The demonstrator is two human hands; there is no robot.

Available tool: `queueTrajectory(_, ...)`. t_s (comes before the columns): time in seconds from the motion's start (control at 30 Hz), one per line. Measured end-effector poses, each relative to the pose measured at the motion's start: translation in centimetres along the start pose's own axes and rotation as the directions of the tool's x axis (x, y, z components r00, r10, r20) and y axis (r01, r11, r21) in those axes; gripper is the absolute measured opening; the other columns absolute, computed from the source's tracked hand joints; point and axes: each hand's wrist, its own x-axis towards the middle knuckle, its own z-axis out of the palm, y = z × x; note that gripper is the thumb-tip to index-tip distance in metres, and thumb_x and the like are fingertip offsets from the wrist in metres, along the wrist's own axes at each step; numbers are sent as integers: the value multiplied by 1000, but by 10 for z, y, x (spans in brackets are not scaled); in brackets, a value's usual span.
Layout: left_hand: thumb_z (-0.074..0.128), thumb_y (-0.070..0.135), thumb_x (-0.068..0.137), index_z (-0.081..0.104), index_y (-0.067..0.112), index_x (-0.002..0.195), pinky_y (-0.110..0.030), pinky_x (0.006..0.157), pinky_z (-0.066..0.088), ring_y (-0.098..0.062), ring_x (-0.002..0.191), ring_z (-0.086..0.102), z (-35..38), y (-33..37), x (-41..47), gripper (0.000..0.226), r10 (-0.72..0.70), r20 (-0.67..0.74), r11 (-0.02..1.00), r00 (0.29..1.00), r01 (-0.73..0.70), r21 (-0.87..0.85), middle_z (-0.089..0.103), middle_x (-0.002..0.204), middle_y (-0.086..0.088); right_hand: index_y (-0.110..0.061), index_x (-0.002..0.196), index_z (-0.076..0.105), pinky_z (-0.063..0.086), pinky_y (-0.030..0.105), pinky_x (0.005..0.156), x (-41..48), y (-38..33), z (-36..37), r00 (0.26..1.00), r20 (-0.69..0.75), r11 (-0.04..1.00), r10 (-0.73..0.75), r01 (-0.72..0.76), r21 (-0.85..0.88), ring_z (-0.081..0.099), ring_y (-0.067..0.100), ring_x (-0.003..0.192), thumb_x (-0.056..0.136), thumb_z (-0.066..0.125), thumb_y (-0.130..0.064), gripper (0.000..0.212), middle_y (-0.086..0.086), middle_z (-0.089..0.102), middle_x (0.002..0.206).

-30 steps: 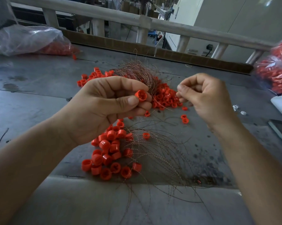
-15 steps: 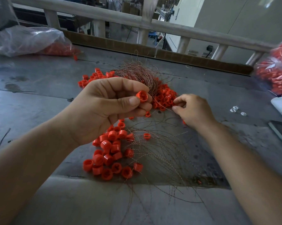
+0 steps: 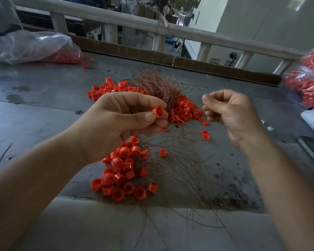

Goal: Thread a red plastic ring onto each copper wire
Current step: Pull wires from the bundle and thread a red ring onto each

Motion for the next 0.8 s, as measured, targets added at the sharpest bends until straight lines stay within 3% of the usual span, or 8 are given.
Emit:
queueTrajectory(0.17, 59, 3, 62, 75, 12, 82, -18, 63, 54, -15, 73, 70, 2, -4, 1, 27, -16, -46, 999, 999, 18, 31, 72, 76, -8, -10, 83, 60, 48, 16, 53, -19, -19, 14, 976, 218, 952, -11, -57, 302, 60, 7, 58, 80, 58, -4, 8, -1, 65, 65)
queueTrajectory(0.23, 59, 3, 62, 75, 12, 81, -19, 63, 54, -15, 72, 70, 2, -4, 1, 27, -21, -68, 999, 997, 23, 39, 72, 74, -7, -8, 91, 61, 50, 17, 60, -27, -23, 20, 949, 309, 931, -66, -54, 362, 63, 8, 66, 73, 58, -6, 18, 1, 67, 73)
queueTrajectory(0.37, 61, 7, 59, 75, 15, 81, -19, 64, 55, -14, 71, 70, 4, -4, 2, 28, -19, -87, 997, 996, 25, 71, 72, 74, -6, -15, 92, 64, 51, 18, 64, -37, -27, 28, 905, 397, 942, -150, 8, 336, 64, 8, 70, 71, 57, -13, 22, -2, 68, 74)
queueTrajectory(0.57, 61, 6, 61, 70, 9, 85, -20, 61, 55, -17, 69, 69, 5, -5, 2, 27, -10, -123, 995, 992, 23, 101, 71, 74, -8, -19, 88, 65, 51, 18, 64, -44, -29, 34, 891, 417, 949, -181, 47, 312, 62, 6, 67, 68, 59, -14, 22, -3, 64, 71)
queueTrajectory(0.8, 62, 8, 60, 71, 12, 76, -20, 61, 54, -21, 70, 70, 7, -6, 2, 19, 12, -138, 989, 990, 9, 151, 72, 74, -9, -23, 87, 63, 54, 22, 67, -48, -27, 38, 908, 347, 968, -236, 189, 163, 65, 10, 70, 68, 61, -22, 20, -1, 66, 78)
